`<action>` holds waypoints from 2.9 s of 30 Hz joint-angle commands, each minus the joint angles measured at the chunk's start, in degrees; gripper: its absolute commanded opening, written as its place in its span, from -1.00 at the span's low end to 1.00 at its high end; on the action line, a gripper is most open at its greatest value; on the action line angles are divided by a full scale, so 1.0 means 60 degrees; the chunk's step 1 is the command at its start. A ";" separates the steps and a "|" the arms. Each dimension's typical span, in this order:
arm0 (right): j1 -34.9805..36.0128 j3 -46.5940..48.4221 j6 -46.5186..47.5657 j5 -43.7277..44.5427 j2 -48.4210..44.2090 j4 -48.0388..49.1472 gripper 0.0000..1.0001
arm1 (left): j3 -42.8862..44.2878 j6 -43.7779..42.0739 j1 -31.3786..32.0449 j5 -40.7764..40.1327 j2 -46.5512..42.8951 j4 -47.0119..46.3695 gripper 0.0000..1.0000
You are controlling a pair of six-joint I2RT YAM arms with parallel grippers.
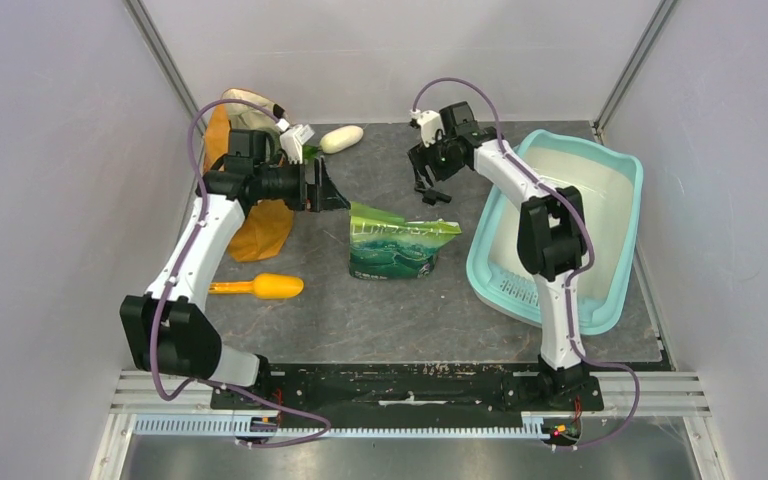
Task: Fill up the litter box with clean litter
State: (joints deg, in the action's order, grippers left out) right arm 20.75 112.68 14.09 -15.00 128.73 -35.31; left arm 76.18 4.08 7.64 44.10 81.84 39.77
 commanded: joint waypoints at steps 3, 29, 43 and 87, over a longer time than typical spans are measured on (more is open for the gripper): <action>-0.0114 0.0282 -0.1071 -0.1546 -0.2120 -0.0632 0.69 | 0.0004 0.3635 0.0173 0.0633 0.0207 -0.1076 0.88; -0.1379 -0.0703 -0.2319 -0.5706 -0.3422 -0.2846 0.94 | -0.0815 0.6238 0.1232 0.0307 0.1279 -0.4621 0.90; -0.1180 -0.0866 -0.2070 -0.7833 -0.3149 -0.3385 0.94 | -0.1597 0.5661 0.1217 0.2491 0.0563 -0.7459 0.21; -0.0398 -0.2966 0.1771 -0.6144 -0.4483 -0.3869 -0.63 | 0.0443 -0.5849 0.1281 0.3813 -0.0526 -0.0530 -0.58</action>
State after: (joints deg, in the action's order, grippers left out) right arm 18.33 94.65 25.08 -53.71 105.95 -63.22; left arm 74.19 -20.69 15.20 64.88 80.97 25.06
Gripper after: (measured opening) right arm 0.288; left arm 0.176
